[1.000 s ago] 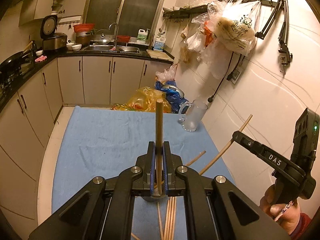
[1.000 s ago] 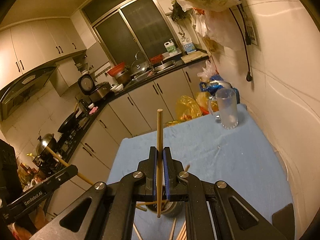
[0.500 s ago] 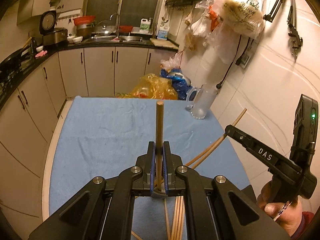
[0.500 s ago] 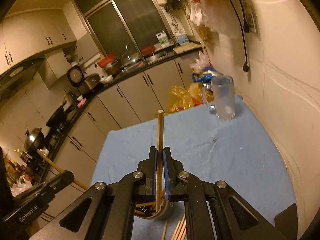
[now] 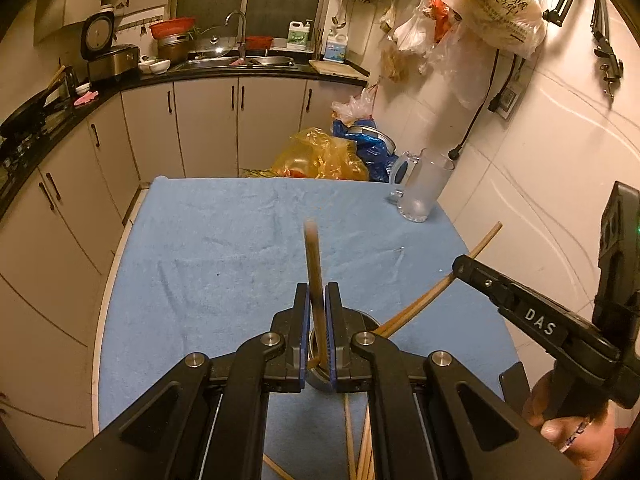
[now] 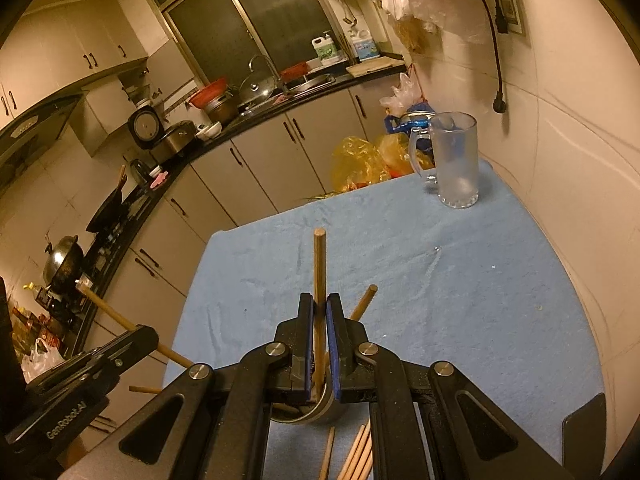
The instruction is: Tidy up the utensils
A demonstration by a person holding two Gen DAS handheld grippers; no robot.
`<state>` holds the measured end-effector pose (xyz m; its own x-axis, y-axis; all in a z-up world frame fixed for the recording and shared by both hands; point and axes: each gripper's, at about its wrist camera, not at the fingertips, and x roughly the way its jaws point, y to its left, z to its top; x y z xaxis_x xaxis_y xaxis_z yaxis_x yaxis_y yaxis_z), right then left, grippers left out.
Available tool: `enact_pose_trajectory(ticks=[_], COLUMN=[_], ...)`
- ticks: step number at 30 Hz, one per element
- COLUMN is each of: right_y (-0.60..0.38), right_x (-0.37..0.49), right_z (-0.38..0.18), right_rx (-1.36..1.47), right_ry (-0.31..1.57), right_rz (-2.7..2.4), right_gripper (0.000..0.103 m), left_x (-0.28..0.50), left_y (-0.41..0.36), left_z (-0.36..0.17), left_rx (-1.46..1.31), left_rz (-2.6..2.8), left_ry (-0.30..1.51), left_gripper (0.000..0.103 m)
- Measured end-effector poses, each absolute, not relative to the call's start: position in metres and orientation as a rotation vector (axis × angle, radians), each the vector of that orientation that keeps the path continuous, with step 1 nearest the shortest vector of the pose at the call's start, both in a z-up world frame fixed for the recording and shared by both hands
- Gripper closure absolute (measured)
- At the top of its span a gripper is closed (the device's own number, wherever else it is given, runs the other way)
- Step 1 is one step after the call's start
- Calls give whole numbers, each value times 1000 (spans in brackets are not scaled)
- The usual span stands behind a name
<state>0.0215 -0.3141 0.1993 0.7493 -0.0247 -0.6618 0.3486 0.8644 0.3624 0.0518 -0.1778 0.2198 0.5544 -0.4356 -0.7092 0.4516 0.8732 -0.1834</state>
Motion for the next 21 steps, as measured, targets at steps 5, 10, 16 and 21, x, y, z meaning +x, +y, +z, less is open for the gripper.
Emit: enact_pose_trajectory(ticks=[5,10,16,21], right_y=[-314,-314,-301,-285], right_x=[13,-4,-53,-107], right_z=[212,235,261,251], right_rx=[487,476,429,423], right_ry=[674,636,582,623], right_rz=[-217,-232,-272,-348], right_gripper=[95,94,63,41], left_x=[46,30,-3,-24], left_y=[-174,-164,-134,-108], left_z=[231,254,279,285], left_rx=[16,17,17,-3], left_rz=[-529,-535,-534,-555], left_ry=[796,727,631,602], left_gripper=[96,86,74,69])
